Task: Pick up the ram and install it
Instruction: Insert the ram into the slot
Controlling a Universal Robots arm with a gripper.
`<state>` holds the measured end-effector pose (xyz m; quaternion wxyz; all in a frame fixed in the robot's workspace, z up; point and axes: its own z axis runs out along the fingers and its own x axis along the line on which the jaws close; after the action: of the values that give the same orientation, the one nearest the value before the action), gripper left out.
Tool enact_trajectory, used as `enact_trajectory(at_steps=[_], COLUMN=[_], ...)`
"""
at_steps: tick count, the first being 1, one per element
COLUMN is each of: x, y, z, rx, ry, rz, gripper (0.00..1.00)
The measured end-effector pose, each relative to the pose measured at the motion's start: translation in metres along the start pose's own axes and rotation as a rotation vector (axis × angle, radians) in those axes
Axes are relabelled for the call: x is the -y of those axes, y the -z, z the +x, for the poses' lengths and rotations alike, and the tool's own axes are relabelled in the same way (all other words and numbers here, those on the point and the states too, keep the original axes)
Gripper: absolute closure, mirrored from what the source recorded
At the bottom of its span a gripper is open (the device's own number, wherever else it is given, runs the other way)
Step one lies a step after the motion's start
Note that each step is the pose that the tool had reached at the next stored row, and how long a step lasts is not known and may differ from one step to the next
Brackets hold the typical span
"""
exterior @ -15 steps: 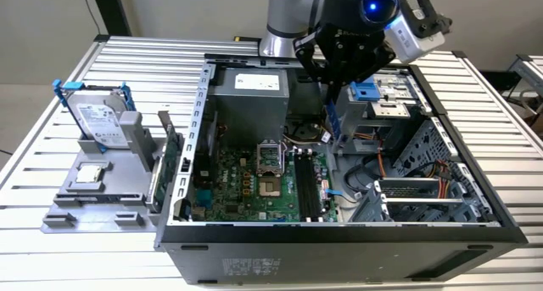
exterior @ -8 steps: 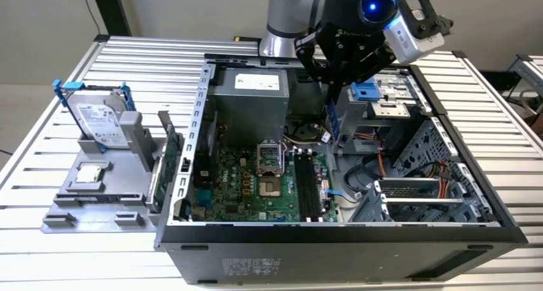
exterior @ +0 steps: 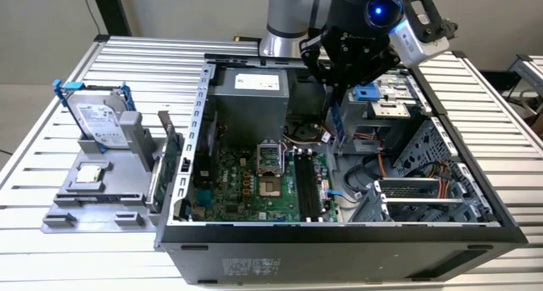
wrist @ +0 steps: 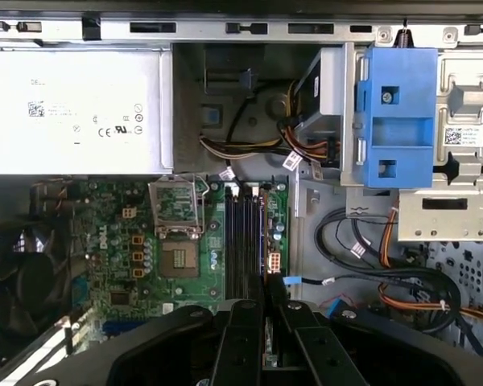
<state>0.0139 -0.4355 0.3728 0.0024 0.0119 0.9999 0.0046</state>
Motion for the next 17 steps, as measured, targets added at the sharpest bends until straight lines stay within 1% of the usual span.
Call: enact_trajectory(at_steps=[4,8,13,17], x=[-0.0001,-0.0002,-0.0002,-0.0002], y=[-0.0033,-0.0078,-0.0083,-0.0104], z=[-0.0027,-0.003,-0.0031,-0.0031], rx=[0.0,0.0,0.0,0.0], ry=[0.0,0.0,0.0,0.0], rz=[-0.0001,-0.0001,0.0,0.0], gripper=[1.0,1.0,1.0,1.0])
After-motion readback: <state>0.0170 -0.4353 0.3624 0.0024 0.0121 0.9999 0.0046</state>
